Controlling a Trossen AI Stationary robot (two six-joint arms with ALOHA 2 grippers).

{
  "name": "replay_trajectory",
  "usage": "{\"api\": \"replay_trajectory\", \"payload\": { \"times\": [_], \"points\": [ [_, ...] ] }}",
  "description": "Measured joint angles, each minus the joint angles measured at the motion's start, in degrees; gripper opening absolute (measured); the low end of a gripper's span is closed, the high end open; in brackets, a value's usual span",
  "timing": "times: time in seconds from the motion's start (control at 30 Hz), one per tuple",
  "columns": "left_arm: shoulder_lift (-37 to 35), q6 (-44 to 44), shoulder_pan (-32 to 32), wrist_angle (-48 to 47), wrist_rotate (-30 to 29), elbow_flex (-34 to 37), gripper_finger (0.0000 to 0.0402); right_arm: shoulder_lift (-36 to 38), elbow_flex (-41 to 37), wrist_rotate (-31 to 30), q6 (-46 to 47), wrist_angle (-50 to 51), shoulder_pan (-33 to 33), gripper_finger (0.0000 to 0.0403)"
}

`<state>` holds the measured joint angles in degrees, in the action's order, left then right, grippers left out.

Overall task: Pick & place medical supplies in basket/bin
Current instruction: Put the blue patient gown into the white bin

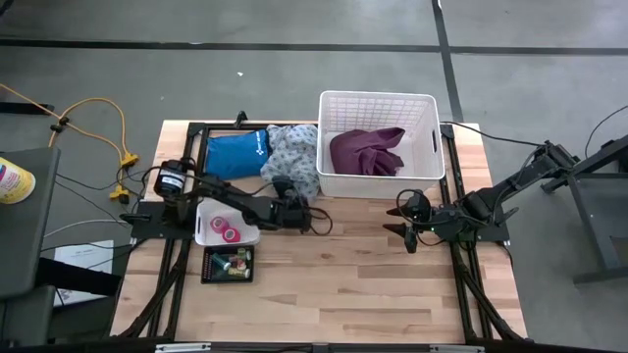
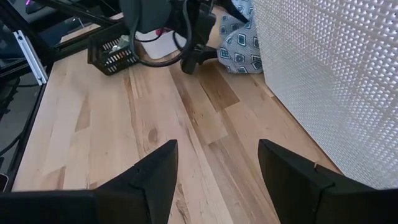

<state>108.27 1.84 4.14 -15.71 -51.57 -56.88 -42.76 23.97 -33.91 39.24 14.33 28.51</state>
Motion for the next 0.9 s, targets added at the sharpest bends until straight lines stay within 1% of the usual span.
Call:
{"api": "replay_trajectory", "payload": {
  "times": [0.17, 0.3, 0.43, 0.5, 0.6, 0.9],
  "points": [
    [0.0, 2.7, -1.3, 1.5, 0.4, 0.0, 0.0315, 0.0, 0.0, 0.0, 0.0, 0.0, 0.0, 0.021],
    [0.1, 2.9, -1.4, 1.6, 0.5, 0.0, 0.0314, 0.0, 0.0, 0.0, 0.0, 0.0, 0.0, 0.021],
    [0.1, 3.1, -1.4, 1.6, 0.7, 0.0, 0.0299, 0.0, 0.0, 0.0, 0.0, 0.0, 0.0, 0.021],
    [0.1, 3.1, -1.4, 1.5, 0.9, 0.0, 0.0281, 0.0, 0.0, 0.0, 0.0, 0.0, 0.0, 0.021],
    [0.1, 3.1, -1.4, 1.5, 0.9, 0.0, 0.0243, 0.0, 0.0, 0.0, 0.0, 0.0, 0.0, 0.021],
    [0.1, 3.1, -1.4, 1.5, 0.8, 0.1, 0.0102, 0.0, 0.0, 0.0, 0.0, 0.0, 0.0, 0.021]
  ]
}}
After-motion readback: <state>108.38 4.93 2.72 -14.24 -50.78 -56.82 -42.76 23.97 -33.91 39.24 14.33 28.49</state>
